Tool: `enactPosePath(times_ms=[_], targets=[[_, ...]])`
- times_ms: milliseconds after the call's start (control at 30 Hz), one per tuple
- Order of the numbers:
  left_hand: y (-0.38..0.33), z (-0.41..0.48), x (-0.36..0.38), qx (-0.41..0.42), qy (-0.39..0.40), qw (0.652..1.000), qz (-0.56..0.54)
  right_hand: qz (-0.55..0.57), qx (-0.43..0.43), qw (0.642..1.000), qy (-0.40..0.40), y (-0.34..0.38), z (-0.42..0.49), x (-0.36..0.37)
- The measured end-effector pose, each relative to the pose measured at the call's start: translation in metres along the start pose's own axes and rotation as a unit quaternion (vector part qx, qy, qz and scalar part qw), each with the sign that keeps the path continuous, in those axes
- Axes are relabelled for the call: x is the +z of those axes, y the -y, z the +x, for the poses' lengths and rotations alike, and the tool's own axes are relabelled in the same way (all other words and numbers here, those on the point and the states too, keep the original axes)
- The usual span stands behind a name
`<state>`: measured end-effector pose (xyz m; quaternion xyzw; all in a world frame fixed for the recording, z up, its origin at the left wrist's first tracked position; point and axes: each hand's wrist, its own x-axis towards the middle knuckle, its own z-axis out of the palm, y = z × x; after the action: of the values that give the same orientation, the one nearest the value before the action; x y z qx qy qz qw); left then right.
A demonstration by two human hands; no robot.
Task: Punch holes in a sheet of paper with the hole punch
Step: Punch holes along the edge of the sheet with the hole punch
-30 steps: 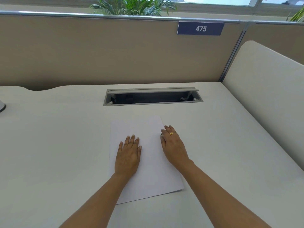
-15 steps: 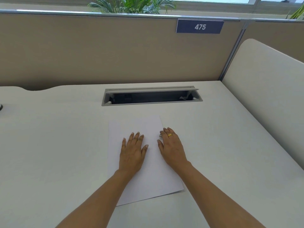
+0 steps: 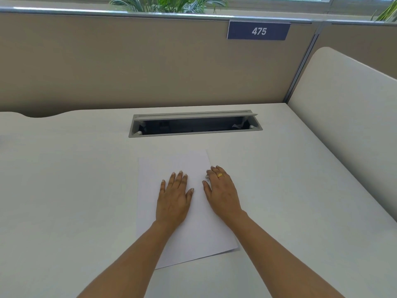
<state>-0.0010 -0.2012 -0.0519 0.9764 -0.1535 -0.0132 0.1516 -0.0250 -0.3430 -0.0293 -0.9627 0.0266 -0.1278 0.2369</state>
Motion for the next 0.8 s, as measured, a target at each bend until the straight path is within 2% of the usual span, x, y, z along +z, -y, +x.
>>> enactPosePath(times_ms=[200,367,600,800], targets=[[0.0,0.0,0.002,0.001,-0.008,1.0,0.01,0.064,0.073,0.995,-0.012,0.007,0.007,-0.006],[0.0,-0.001,0.003,0.0,-0.01,1.0,0.013,0.139,0.178,0.974,-0.023,0.004,0.03,-0.018],[0.0,0.0,0.003,-0.001,-0.007,1.0,0.017,0.105,0.244,0.964,0.031,-0.016,0.041,-0.013],[0.0,0.0,0.004,-0.003,-0.004,1.0,0.018,0.079,0.242,0.966,0.034,-0.016,0.043,-0.008]])
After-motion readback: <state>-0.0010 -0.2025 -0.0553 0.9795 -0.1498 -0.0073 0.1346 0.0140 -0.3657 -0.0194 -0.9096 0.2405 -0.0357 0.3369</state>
